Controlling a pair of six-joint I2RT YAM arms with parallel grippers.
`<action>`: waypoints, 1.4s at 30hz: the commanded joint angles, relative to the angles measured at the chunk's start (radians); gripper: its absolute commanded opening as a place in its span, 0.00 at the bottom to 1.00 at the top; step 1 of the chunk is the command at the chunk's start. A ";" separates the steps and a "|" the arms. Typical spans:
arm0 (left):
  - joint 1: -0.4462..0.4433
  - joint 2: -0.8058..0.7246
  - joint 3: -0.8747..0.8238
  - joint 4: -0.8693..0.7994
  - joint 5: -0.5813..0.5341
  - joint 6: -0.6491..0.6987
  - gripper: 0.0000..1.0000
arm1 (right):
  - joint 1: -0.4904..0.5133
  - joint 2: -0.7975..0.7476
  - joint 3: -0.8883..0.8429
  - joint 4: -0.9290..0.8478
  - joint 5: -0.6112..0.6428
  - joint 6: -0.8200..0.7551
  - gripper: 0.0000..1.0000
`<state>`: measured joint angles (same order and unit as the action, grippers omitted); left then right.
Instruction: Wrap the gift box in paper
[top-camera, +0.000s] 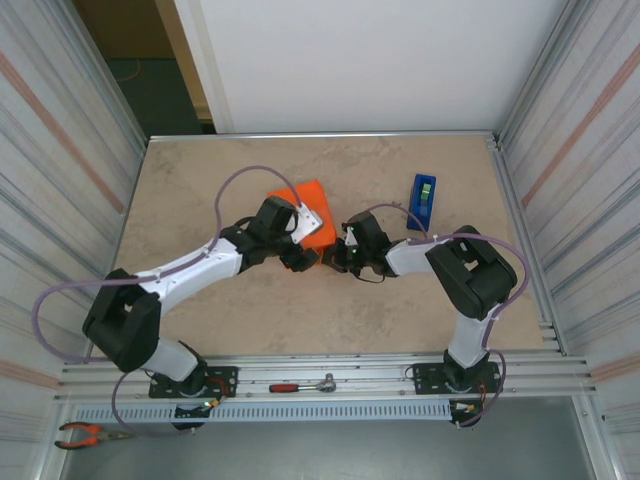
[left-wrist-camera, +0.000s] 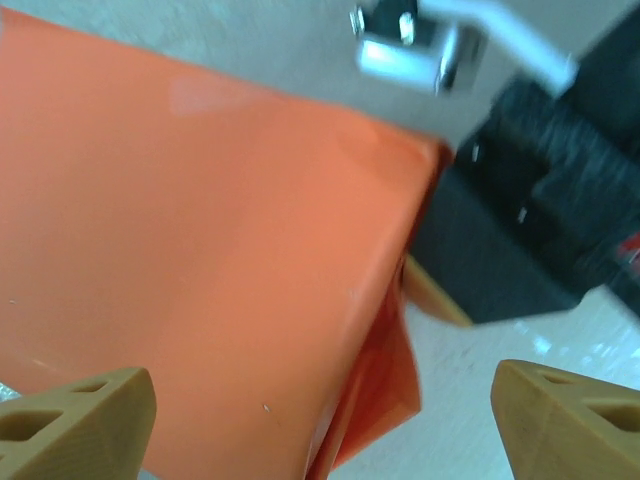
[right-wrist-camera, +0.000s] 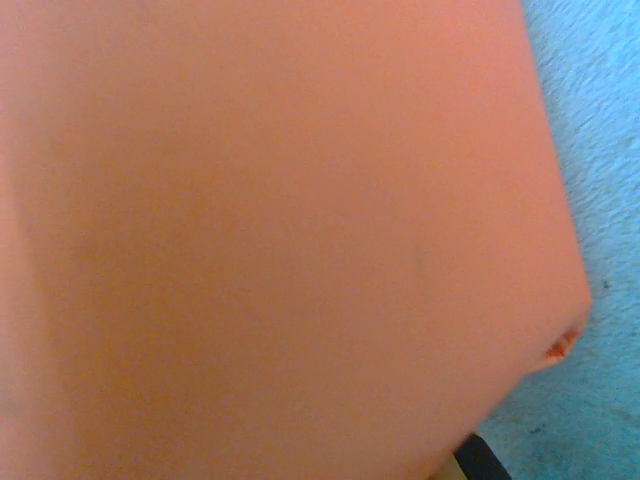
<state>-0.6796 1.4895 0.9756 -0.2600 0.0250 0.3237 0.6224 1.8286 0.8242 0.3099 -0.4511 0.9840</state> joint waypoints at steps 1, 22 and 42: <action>-0.024 0.020 -0.007 -0.023 -0.051 0.162 0.89 | -0.011 0.017 0.030 0.019 -0.024 -0.007 0.00; -0.090 0.167 -0.112 0.260 -0.373 0.310 0.93 | -0.026 -0.001 0.019 0.024 -0.041 0.002 0.00; -0.066 0.179 -0.111 0.206 -0.280 0.257 0.51 | -0.475 -0.340 -0.036 -0.274 -0.119 -0.126 0.22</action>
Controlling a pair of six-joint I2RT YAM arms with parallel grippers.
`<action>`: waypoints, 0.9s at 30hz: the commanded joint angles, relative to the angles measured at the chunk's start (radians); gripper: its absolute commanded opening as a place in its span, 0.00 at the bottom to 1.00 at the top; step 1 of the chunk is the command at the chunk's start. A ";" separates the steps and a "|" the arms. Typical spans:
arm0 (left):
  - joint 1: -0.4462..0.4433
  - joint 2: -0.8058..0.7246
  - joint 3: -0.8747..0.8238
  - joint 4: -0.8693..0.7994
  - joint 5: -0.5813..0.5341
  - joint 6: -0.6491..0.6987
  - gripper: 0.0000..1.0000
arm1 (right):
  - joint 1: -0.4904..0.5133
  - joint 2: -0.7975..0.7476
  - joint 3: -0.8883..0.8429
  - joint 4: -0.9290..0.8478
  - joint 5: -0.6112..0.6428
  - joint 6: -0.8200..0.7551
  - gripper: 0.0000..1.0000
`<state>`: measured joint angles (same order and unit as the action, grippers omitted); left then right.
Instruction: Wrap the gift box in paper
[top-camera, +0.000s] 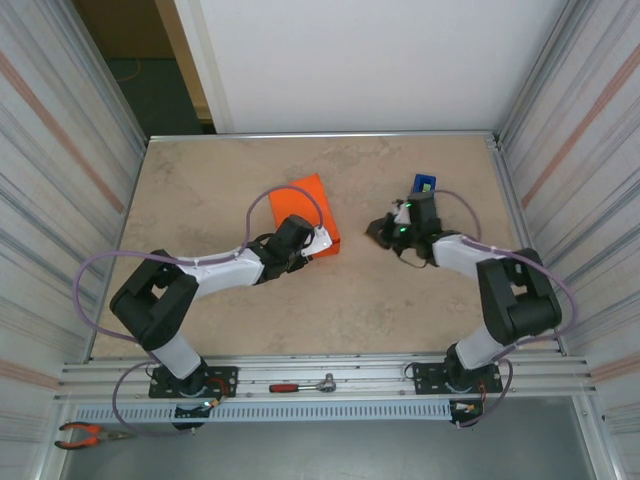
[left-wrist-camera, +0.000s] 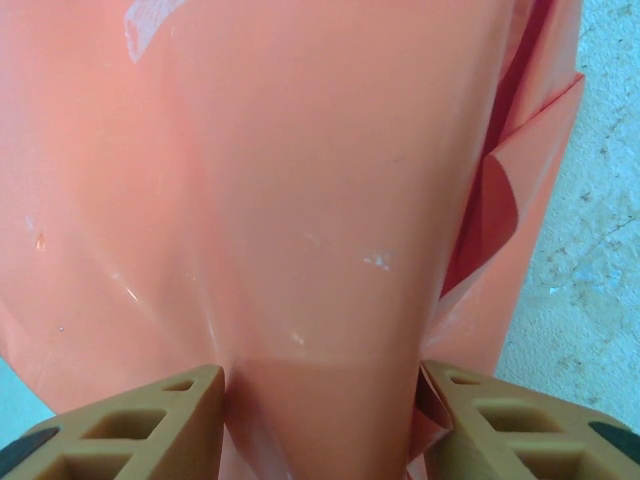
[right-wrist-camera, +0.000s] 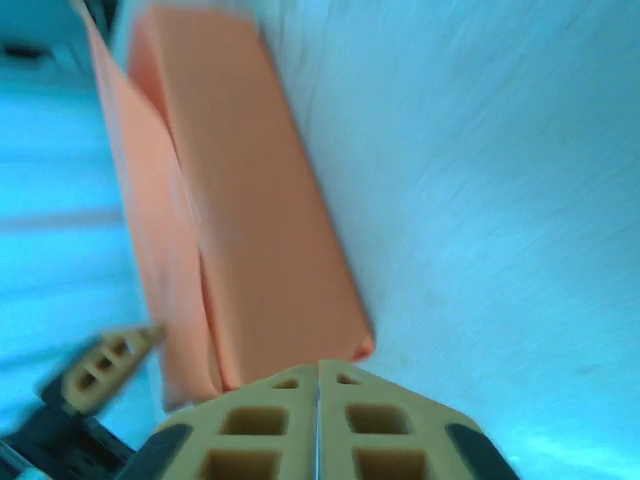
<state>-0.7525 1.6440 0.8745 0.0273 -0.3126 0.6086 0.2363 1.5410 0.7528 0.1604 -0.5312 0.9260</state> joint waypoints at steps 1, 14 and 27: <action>0.007 0.025 -0.011 -0.084 0.058 -0.029 0.52 | -0.139 -0.056 0.057 -0.146 -0.048 -0.080 0.35; 0.007 0.022 -0.009 -0.095 0.065 -0.041 0.52 | -0.412 0.205 0.244 -0.114 -0.136 -0.117 0.55; 0.008 0.026 -0.010 -0.096 0.067 -0.042 0.52 | -0.414 0.298 0.257 -0.051 -0.182 -0.131 0.38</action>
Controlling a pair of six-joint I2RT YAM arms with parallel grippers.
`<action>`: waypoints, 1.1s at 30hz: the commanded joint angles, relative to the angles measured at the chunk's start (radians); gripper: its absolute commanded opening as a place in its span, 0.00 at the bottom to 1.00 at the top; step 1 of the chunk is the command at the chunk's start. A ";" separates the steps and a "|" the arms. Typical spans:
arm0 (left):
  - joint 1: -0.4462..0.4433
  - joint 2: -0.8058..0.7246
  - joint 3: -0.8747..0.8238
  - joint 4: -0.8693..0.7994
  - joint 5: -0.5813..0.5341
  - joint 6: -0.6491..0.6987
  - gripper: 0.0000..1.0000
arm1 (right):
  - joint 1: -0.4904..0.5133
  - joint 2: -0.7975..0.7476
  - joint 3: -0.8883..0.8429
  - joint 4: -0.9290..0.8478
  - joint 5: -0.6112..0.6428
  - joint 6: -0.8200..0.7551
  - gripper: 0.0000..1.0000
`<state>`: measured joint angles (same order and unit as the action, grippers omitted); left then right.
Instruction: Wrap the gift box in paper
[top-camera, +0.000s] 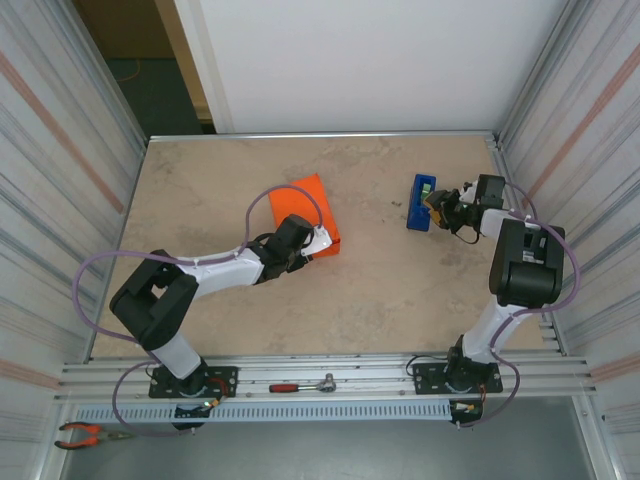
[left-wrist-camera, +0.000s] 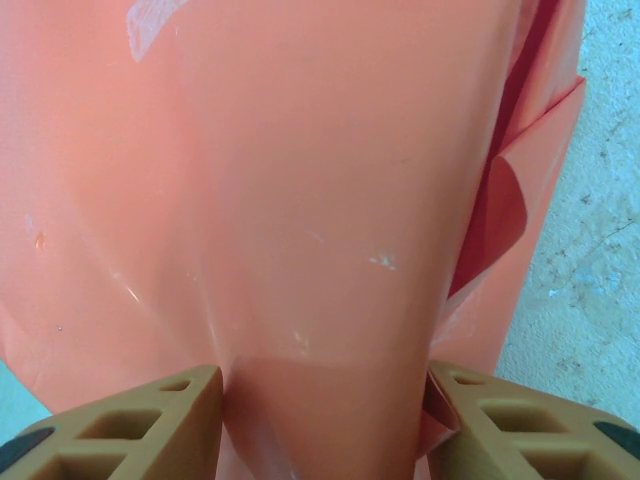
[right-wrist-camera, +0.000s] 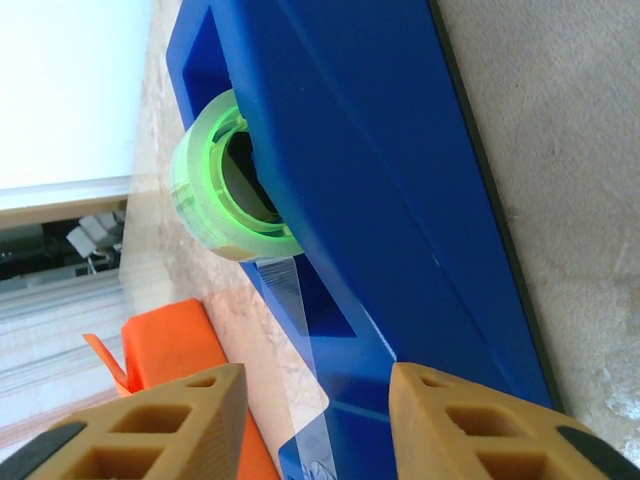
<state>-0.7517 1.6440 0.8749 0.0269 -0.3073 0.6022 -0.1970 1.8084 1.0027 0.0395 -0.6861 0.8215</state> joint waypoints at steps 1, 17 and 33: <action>0.006 0.027 -0.011 -0.096 0.062 -0.036 0.52 | 0.021 0.030 0.002 0.074 -0.029 -0.027 0.37; 0.006 0.025 -0.007 -0.107 0.066 -0.042 0.52 | 0.022 0.038 0.002 0.067 -0.032 -0.055 0.28; 0.006 0.028 -0.006 -0.109 0.065 -0.041 0.52 | 0.010 0.012 -0.076 0.152 -0.084 0.006 0.00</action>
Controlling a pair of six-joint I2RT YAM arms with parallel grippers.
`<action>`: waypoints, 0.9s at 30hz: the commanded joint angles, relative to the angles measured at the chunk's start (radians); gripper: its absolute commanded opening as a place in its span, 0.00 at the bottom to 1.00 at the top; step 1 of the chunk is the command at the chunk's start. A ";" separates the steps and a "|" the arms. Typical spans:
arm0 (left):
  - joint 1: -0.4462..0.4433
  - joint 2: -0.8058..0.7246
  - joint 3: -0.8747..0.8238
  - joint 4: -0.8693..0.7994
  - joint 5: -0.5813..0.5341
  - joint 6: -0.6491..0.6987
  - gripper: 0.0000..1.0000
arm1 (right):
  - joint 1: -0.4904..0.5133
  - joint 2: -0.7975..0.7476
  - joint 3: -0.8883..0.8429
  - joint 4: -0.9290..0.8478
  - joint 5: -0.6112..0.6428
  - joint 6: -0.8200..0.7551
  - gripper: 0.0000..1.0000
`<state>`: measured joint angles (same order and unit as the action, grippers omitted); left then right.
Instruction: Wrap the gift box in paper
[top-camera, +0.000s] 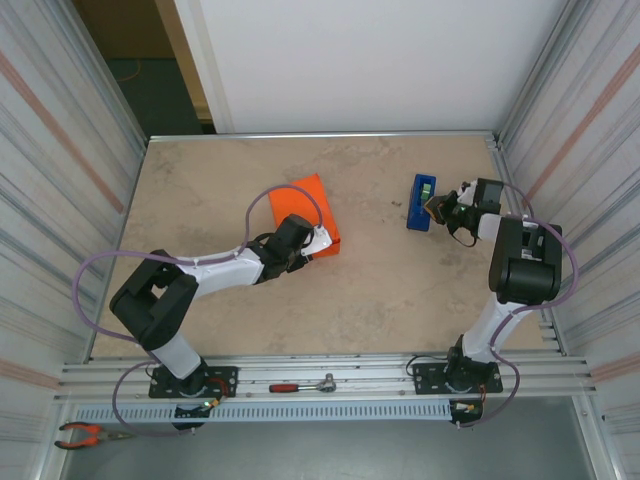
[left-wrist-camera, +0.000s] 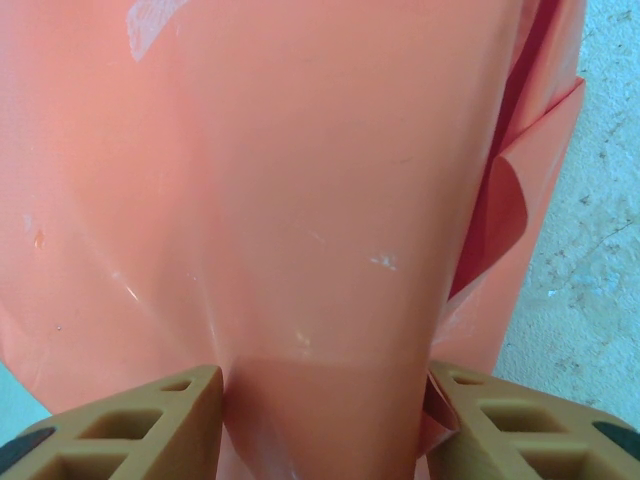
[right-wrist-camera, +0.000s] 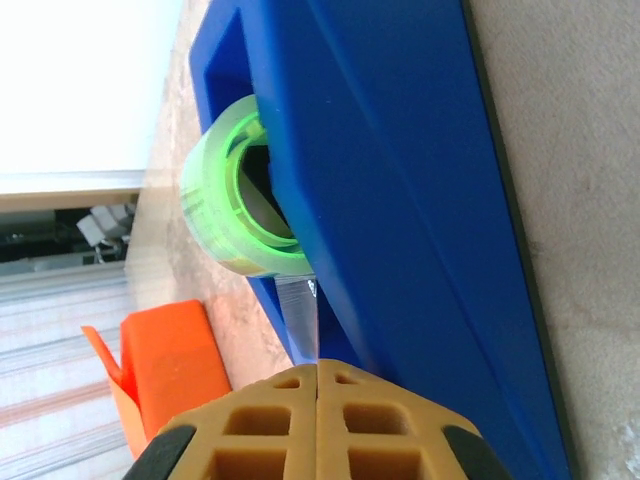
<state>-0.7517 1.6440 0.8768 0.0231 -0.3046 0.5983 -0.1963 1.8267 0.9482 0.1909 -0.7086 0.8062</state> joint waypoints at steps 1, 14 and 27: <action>0.006 0.028 -0.008 -0.106 0.063 -0.037 0.52 | 0.010 -0.019 -0.025 0.006 -0.068 0.029 0.00; 0.003 0.027 -0.007 -0.110 0.063 -0.038 0.52 | 0.015 -0.213 -0.138 0.002 -0.074 0.079 0.00; -0.006 0.030 -0.007 -0.114 0.059 -0.036 0.52 | 0.024 -0.221 -0.281 0.034 -0.007 0.112 0.00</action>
<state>-0.7521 1.6440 0.8787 0.0193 -0.3046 0.5980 -0.1795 1.6176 0.6960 0.2455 -0.7105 0.8917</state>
